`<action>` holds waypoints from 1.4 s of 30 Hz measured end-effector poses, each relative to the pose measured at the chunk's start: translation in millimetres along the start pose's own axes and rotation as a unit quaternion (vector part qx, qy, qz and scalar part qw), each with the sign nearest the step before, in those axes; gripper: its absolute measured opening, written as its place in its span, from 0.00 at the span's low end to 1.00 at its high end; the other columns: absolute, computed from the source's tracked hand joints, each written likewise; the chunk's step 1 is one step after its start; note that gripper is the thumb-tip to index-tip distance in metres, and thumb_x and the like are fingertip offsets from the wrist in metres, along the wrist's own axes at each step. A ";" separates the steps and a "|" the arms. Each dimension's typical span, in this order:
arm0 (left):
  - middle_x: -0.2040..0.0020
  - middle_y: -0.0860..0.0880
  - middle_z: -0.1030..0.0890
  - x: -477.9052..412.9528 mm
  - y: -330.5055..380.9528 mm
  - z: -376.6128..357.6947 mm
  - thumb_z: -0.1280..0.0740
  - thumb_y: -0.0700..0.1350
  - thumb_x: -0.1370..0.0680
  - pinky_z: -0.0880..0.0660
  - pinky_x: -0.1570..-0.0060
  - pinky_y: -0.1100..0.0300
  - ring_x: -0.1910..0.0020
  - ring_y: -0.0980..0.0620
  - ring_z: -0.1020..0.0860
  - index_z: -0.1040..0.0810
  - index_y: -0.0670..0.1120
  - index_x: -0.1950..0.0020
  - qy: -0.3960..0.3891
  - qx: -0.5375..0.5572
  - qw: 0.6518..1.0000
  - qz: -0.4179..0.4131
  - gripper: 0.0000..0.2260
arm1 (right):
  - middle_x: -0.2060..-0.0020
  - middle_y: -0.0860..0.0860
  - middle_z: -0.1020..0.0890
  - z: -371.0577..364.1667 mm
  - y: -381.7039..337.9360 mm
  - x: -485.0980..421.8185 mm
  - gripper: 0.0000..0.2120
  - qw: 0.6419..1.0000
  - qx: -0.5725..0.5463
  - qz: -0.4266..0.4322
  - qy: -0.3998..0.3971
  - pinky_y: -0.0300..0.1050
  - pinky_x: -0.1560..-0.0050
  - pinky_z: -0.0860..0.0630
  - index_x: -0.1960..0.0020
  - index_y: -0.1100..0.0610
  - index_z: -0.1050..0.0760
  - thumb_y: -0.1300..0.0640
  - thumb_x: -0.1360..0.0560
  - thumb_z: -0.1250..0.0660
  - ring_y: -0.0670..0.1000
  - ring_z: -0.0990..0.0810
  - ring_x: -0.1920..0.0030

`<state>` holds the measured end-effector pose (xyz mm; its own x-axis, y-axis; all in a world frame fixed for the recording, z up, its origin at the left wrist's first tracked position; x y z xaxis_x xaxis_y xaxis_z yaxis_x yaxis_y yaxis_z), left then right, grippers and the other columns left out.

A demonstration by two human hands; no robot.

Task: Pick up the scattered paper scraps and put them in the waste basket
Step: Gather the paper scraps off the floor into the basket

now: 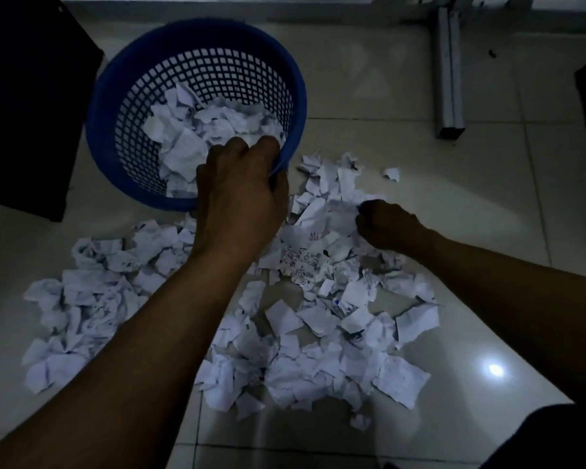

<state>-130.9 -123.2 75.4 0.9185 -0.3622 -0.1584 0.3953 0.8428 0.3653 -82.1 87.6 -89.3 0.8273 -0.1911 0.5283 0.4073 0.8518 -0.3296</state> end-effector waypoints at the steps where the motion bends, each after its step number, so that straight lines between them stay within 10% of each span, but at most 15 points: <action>1: 0.56 0.41 0.25 -0.1 -0.1 0.2 0.37 0.43 0.23 0.39 0.55 0.57 0.50 0.41 0.27 0.26 0.42 0.53 -0.002 0.002 1.000 0.002 0.05 | 0.43 0.61 0.23 5.4 -8.3 1.8 0.14 0.998 0.017 0.011 0.052 0.54 0.43 0.29 0.39 0.59 0.29 0.53 0.20 0.45 0.63 0.24 0.43; 6: 0.55 0.41 0.25 -0.9 -1.0 -0.5 0.38 0.43 0.24 0.36 0.55 0.55 0.51 0.41 0.27 0.25 0.42 0.52 0.000 0.009 1.000 -0.004 0.05 | 0.43 0.63 0.25 25.4 -36.0 -9.8 0.24 0.974 -0.001 0.039 0.225 0.57 0.46 0.31 0.35 0.56 0.31 0.45 0.26 0.47 0.65 0.26 0.43; 13: 0.55 0.40 0.24 -1.6 -2.2 -1.3 0.37 0.43 0.24 0.35 0.55 0.54 0.51 0.40 0.26 0.25 0.42 0.49 0.011 0.010 1.000 -0.019 0.07 | 0.22 0.55 0.57 -6.7 -47.4 -68.3 0.29 0.998 0.039 0.026 -0.031 0.71 0.30 0.55 0.24 0.39 0.57 0.39 0.21 0.49 0.61 0.58 0.24; 22: 0.58 0.40 0.25 -1.1 -2.5 -2.6 0.36 0.43 0.25 0.38 0.58 0.55 0.54 0.40 0.26 0.25 0.41 0.53 0.019 0.007 0.999 -0.031 0.05 | 0.26 0.58 0.38 -26.5 -48.0 -3.5 0.35 0.944 0.196 0.267 0.015 0.67 0.30 0.47 0.25 0.48 0.41 0.38 0.28 0.59 0.59 0.38 0.27; 27: 0.58 0.43 0.28 -1.9 -2.7 -1.1 0.38 0.44 0.24 0.38 0.57 0.55 0.53 0.41 0.27 0.25 0.42 0.51 0.010 0.005 1.000 -0.026 0.06 | 0.28 0.65 0.37 13.0 -18.0 -31.8 0.28 0.968 0.053 0.087 0.229 0.66 0.34 0.39 0.28 0.53 0.36 0.42 0.24 0.50 0.63 0.36 0.29; 31: 0.61 0.47 0.33 -0.4 -0.3 -1.6 0.37 0.44 0.25 0.39 0.60 0.56 0.56 0.41 0.27 0.26 0.42 0.54 0.006 0.007 0.999 -0.033 0.05 | 0.29 0.63 0.38 0.8 12.6 -42.1 0.26 0.983 -0.060 -0.103 0.138 0.69 0.33 0.43 0.26 0.52 0.41 0.44 0.21 0.47 0.64 0.38 0.29; 36: 0.61 0.47 0.32 -2.5 -1.6 -1.9 0.37 0.43 0.25 0.38 0.61 0.56 0.57 0.41 0.26 0.25 0.42 0.53 0.004 0.005 0.999 -0.032 0.06 | 0.49 0.60 0.19 -12.1 -37.2 -16.0 0.26 0.975 0.078 0.112 0.178 0.54 0.48 0.31 0.36 0.57 0.29 0.44 0.26 0.52 0.62 0.20 0.52; 42: 0.56 0.44 0.27 -3.4 -4.6 -2.7 0.38 0.46 0.23 0.38 0.57 0.57 0.51 0.42 0.26 0.25 0.42 0.45 -0.008 0.012 0.999 -0.032 0.10 | 0.24 0.57 0.46 -8.9 -83.6 -71.4 0.33 0.994 0.019 0.078 0.077 0.64 0.30 0.44 0.23 0.50 0.49 0.43 0.24 0.46 0.59 0.44 0.26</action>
<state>-135.8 -124.8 71.8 0.8915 -0.4211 -0.1670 0.4524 0.8086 0.3762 -171.8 25.7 -106.4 0.9300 -0.1245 0.3458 0.2563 0.8941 -0.3673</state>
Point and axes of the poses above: each hand's wrist, its own x-axis away from the middle knuckle, its own z-axis out of the back of the hand, y = z × x, the point moved 4 cm from there along -x, towards the middle knuckle
